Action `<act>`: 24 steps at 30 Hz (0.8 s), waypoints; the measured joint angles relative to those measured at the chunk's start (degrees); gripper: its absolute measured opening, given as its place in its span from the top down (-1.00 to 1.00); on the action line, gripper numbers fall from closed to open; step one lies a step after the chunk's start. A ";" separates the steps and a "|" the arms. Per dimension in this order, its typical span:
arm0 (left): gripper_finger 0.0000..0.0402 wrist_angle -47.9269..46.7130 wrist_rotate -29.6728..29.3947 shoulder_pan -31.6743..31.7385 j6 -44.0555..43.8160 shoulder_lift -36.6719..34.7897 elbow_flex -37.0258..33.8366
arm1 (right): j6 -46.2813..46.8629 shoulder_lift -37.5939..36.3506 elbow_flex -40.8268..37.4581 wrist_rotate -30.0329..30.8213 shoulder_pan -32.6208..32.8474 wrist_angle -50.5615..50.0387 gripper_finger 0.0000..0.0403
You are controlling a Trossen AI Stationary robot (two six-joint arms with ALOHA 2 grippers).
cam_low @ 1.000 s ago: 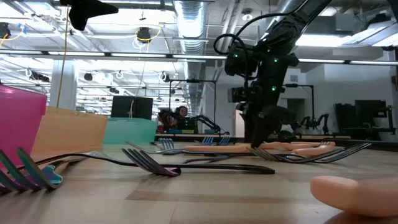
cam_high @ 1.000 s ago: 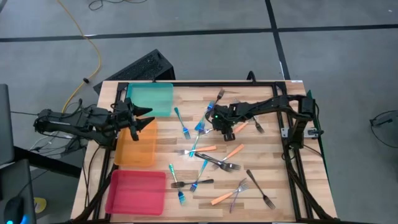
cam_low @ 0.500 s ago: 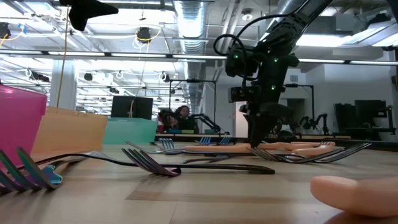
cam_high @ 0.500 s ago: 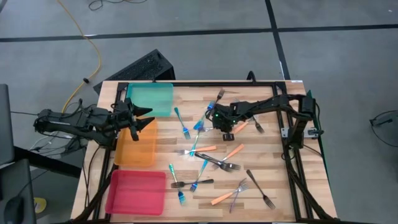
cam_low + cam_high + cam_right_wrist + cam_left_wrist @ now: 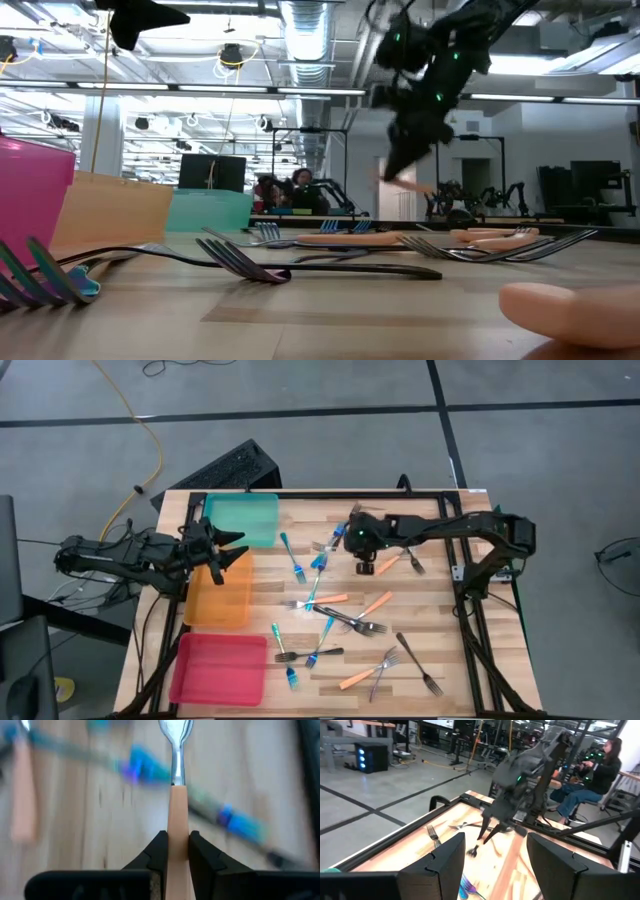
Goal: Sort silverware by color (type)
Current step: Put the orange fork into the orange bin
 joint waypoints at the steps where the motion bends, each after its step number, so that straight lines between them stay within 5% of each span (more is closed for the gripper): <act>1: 0.02 0.10 -0.39 0.00 0.00 0.00 0.00 | 0.68 -0.54 0.01 -1.44 0.20 2.67 0.63; 7: 0.02 0.64 -5.33 -0.02 0.00 0.00 0.00 | 2.48 -0.36 0.09 -9.11 3.16 22.01 0.63; 18: 0.02 8.33 -16.77 0.00 4.37 -0.04 0.00 | 1.40 9.83 0.23 -9.75 9.69 53.92 0.63; 24: 0.02 10.52 -19.69 0.00 7.43 -0.23 0.00 | 0.54 17.29 7.81 -15.22 10.76 58.65 0.63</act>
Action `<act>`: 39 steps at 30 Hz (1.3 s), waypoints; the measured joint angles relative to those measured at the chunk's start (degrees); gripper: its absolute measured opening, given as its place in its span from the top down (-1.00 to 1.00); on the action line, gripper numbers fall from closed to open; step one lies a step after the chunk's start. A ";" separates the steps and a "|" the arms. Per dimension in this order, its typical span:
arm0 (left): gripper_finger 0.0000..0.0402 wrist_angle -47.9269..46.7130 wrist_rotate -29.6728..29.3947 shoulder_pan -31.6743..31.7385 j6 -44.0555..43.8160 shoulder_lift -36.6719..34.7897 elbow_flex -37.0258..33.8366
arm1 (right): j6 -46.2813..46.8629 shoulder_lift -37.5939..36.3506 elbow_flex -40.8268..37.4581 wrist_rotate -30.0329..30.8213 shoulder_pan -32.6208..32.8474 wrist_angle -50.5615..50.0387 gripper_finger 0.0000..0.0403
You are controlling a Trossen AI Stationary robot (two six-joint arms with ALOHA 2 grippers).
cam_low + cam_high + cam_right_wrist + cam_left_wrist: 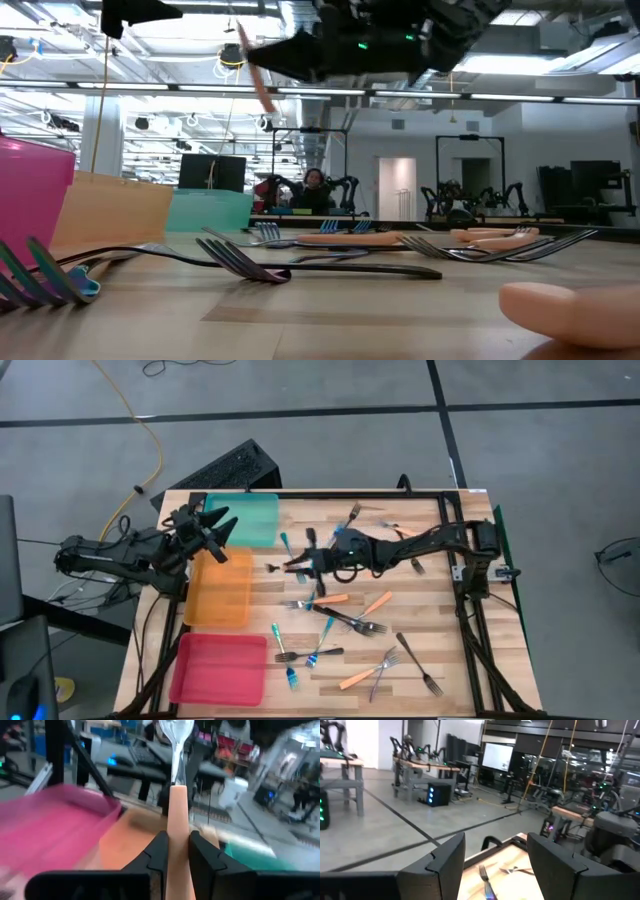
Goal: Sort silverware by color (type)
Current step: Put the orange fork into the orange bin
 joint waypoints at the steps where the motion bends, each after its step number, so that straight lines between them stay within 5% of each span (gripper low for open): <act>1: 0.02 -0.03 -0.24 0.00 0.25 -0.12 0.00 | 0.00 1.18 1.53 -0.99 0.28 -0.29 0.63; 9: 0.02 -0.14 -0.34 0.00 0.29 -2.81 0.00 | -0.24 12.45 15.59 -7.94 1.00 -1.25 0.63; 30: 0.02 -1.36 -0.32 0.00 0.26 -8.66 0.00 | -0.54 36.79 50.99 -12.13 1.68 -8.51 0.59; 39: 0.02 -2.44 -0.34 0.00 0.29 -8.71 0.02 | -9.43 38.14 54.39 -12.10 1.73 -16.86 0.59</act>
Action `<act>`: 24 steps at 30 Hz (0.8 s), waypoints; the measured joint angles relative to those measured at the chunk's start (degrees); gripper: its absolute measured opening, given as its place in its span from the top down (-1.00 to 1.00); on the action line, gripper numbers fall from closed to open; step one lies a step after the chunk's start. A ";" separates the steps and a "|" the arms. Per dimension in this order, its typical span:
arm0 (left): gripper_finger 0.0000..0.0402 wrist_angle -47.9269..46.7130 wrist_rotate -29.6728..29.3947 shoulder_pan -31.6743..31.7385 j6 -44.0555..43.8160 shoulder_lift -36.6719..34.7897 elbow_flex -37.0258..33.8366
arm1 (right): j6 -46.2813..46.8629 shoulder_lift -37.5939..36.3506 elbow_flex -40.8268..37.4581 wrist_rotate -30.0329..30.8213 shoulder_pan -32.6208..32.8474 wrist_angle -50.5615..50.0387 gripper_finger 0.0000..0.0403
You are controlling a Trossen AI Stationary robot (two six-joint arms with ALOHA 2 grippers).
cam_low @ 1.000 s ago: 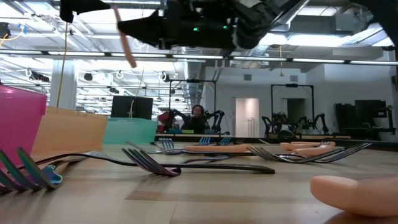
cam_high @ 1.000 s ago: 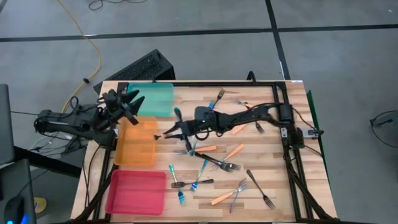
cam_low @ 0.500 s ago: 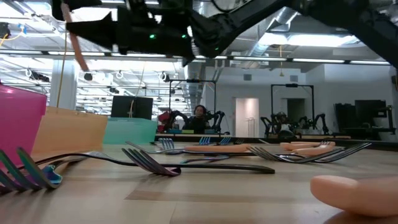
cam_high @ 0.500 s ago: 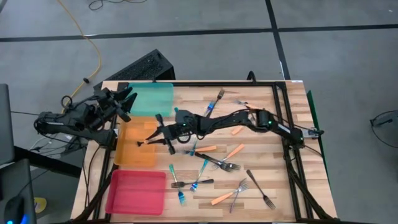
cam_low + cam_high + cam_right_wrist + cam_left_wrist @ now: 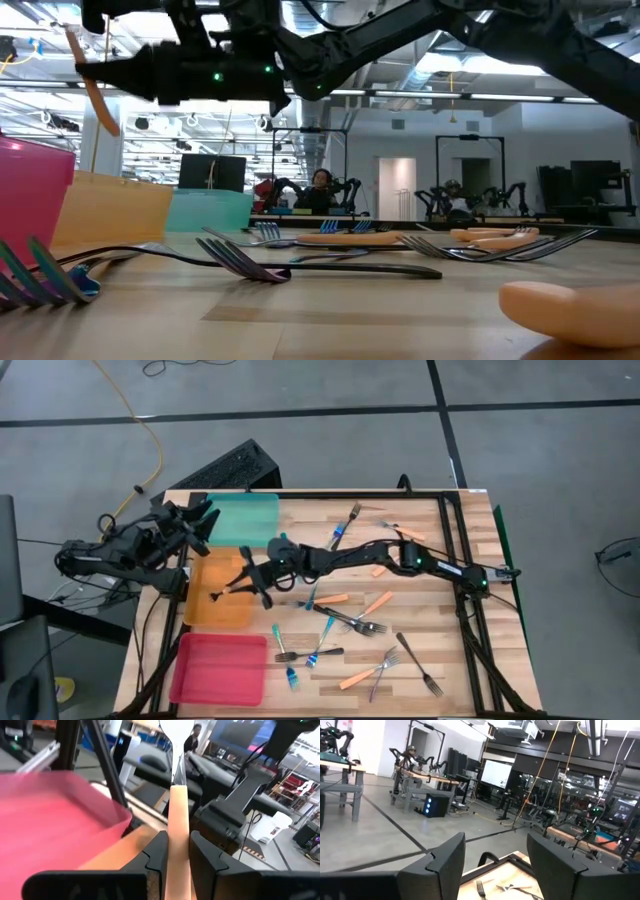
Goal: Sort silverware by color (type)
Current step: Put the orange fork into the orange bin
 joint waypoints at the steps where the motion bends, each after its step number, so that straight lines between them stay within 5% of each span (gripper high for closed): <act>1: 0.02 -0.41 -0.04 0.00 0.00 0.00 -0.02 | -0.35 0.04 -0.09 0.00 -0.02 -0.21 0.59; 13: 0.02 -0.52 -0.26 0.00 0.00 0.00 -0.02 | -13.52 0.61 -0.01 0.57 -0.09 -4.66 0.59; 24: 0.02 -1.55 -0.26 -0.02 -0.07 0.02 -0.02 | -16.05 1.73 -0.05 2.08 -0.36 -2.89 0.59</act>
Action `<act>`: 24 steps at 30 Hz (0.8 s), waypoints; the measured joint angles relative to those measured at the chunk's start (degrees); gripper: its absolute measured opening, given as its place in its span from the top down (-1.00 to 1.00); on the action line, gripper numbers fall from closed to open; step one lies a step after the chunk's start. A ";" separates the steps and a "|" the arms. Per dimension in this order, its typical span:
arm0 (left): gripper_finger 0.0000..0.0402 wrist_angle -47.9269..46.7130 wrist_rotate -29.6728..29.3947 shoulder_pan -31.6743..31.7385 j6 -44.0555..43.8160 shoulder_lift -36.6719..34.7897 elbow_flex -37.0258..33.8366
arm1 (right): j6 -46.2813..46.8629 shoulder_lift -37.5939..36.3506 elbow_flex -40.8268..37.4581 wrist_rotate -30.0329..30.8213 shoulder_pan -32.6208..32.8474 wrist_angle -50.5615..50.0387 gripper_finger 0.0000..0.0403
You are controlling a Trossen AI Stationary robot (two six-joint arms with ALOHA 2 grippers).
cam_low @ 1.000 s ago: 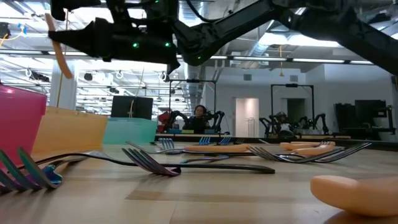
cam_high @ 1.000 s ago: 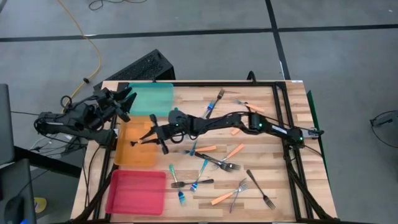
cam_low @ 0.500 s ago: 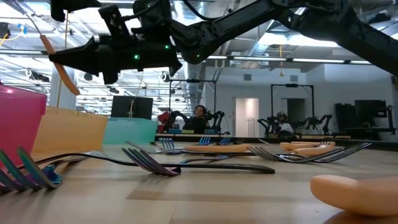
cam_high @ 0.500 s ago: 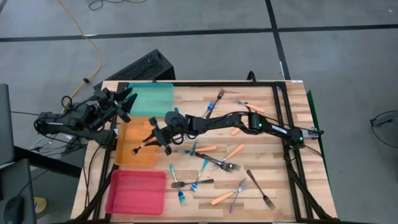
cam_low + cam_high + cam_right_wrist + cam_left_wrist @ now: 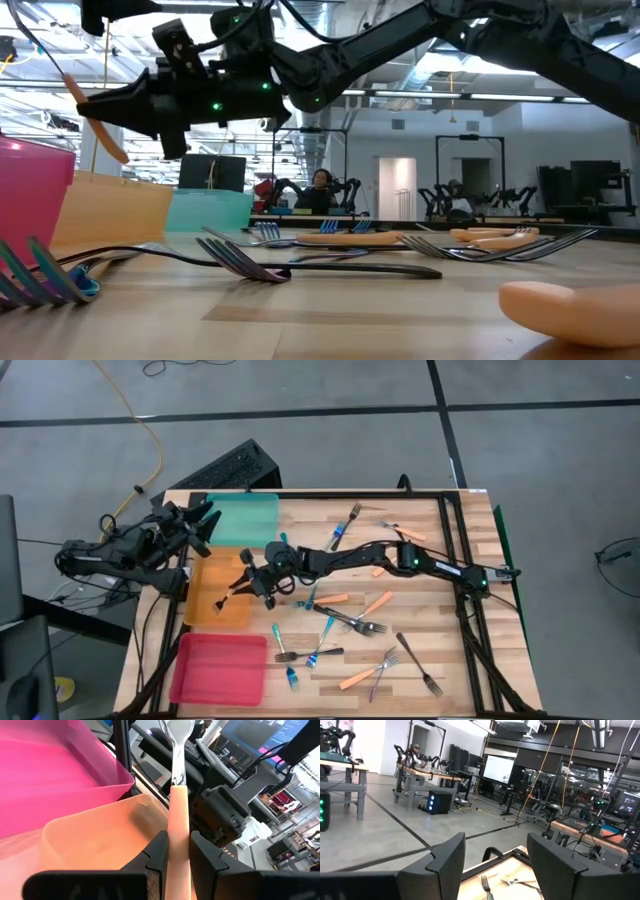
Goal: Sort silverware by color (type)
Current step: Put the orange fork into the orange bin
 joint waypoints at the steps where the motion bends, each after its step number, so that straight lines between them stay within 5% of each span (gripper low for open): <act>1: 0.02 -0.02 0.01 0.01 -0.02 0.00 0.00 | 0.00 0.00 0.00 0.02 -0.06 -0.17 0.59; 24: 0.02 -1.83 -0.04 0.00 -0.03 0.02 0.00 | -1.68 2.99 0.22 3.62 -0.88 1.21 0.59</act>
